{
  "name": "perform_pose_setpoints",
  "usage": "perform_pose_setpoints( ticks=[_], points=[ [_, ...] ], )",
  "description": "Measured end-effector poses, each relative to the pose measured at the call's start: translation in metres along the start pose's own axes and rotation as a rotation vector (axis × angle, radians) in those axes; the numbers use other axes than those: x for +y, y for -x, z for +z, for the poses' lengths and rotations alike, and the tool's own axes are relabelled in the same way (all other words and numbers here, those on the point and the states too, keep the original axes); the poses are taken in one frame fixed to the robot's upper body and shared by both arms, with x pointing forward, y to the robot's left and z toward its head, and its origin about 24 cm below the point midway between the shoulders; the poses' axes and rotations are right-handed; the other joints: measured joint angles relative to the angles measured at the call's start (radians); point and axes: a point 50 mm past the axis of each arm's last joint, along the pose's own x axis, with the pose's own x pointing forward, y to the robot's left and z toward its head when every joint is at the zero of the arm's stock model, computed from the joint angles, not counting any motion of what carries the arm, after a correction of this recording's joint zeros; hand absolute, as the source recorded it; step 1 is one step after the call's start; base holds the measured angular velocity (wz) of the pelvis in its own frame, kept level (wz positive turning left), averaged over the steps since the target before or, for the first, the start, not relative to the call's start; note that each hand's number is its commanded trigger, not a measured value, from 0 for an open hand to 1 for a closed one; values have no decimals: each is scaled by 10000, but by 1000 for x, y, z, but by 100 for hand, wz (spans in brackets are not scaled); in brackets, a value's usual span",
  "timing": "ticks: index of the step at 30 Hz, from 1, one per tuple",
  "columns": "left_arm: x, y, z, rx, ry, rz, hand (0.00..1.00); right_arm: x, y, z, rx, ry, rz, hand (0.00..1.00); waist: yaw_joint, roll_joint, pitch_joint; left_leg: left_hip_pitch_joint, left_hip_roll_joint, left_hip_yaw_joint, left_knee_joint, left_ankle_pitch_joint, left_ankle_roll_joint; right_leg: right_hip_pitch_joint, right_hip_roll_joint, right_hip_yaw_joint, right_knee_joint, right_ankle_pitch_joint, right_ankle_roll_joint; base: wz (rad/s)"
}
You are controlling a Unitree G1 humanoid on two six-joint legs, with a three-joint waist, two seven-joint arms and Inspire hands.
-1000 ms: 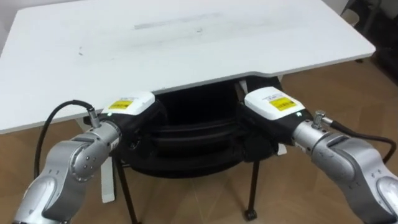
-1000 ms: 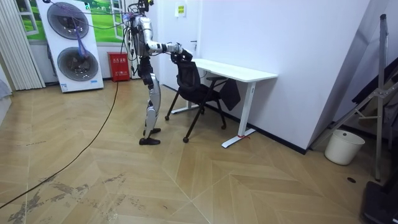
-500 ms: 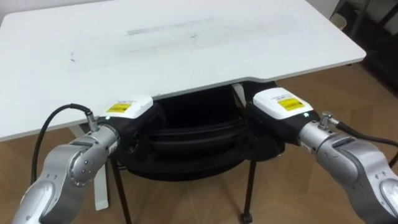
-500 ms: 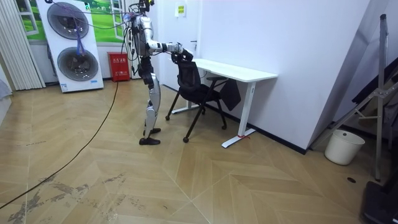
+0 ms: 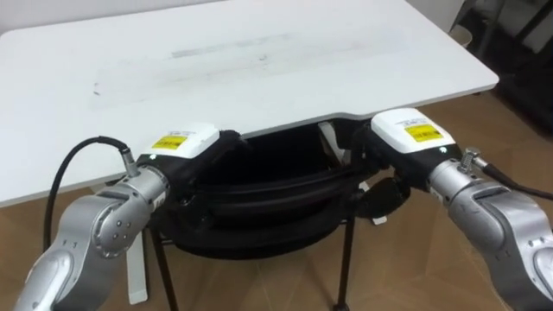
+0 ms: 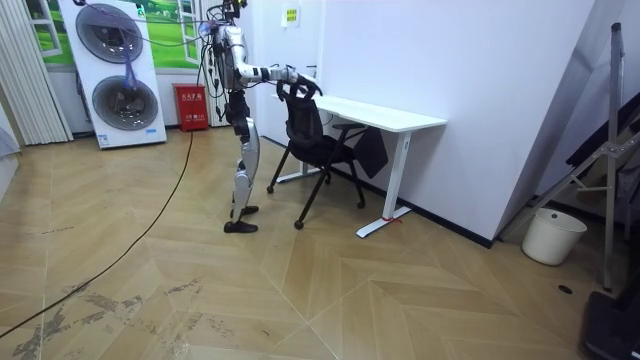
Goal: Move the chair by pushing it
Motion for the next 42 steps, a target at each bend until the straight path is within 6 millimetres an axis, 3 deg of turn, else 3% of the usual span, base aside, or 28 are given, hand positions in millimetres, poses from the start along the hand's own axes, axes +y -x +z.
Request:
perform_pose_setpoints(
  ticks=[9,16,18,21,23,24,26,28,32,36,39,42],
  points=[
    [3,2,-2,-58,161,133,0,-5,1,-3,86,-224,-464,0,91,68,39,32,-57,-1,-87,64,10,16,42,14,-105,23,10,0],
    [16,9,0,-683,-549,533,0,-40,16,-27,855,-440,-2608,0,520,95,39,-12,-66,-41,-175,115,-26,77,94,-27,-293,94,0,3],
    [30,18,2,-953,-1233,949,0,-51,24,-37,1118,-298,-3468,0,614,98,39,-25,-61,-105,-181,135,-46,109,106,-109,-318,103,-12,15],
    [80,51,-11,-650,-2441,3552,0,-81,47,-54,1647,209,-5492,0,674,137,27,21,-71,-229,-287,206,-85,240,143,-183,-477,140,-35,12],
    [122,92,-36,763,-2772,7222,0,-102,67,-65,1783,419,-7070,0,513,213,-30,231,-85,-233,-490,256,-136,343,162,-168,-474,149,-47,-4],
    [130,104,-43,1170,-2853,7976,0,-108,73,-69,1860,485,-7496,0,463,235,-44,289,-95,-232,-546,263,-147,373,166,-167,-478,150,-47,-3],
    [146,149,-65,2693,-3320,10197,0,-130,106,-87,2617,1138,-9368,0,251,288,-82,492,-153,-221,-829,314,-201,443,168,-167,-493,149,-46,-5],
    [150,179,-78,3697,-3702,11449,0,-139,135,-101,3504,1384,-10978,0,199,259,-102,639,-133,-208,-931,322,-234,541,209,-148,-518,149,-46,-3],
    [136,234,-111,5588,-3310,14146,0,-143,190,-122,4736,995,-14379,0,-18,266,-181,680,-102,-212,-974,271,-322,536,267,-94,-634,148,-46,-15],
    [119,269,-130,6585,-2221,16339,0,-134,232,-140,5861,144,-16900,0,-127,364,-238,688,-131,-226,-1059,271,-322,484,252,-71,-595,115,-19,-5],
    [95,299,-140,7372,-650,18345,0,-118,261,-150,6400,-1825,-18938,0,-140,392,-260,728,-131,-222,-1070,258,-341,358,245,105,-423,47,-22,-21],
    [49,317,-151,8774,1619,19825,0,-90,281,-158,7376,-3871,-20220,0,-107,415,-225,777,-136,-217,-1088,222,-366,355,257,154,-452,24,-44,-17]
  ],
)
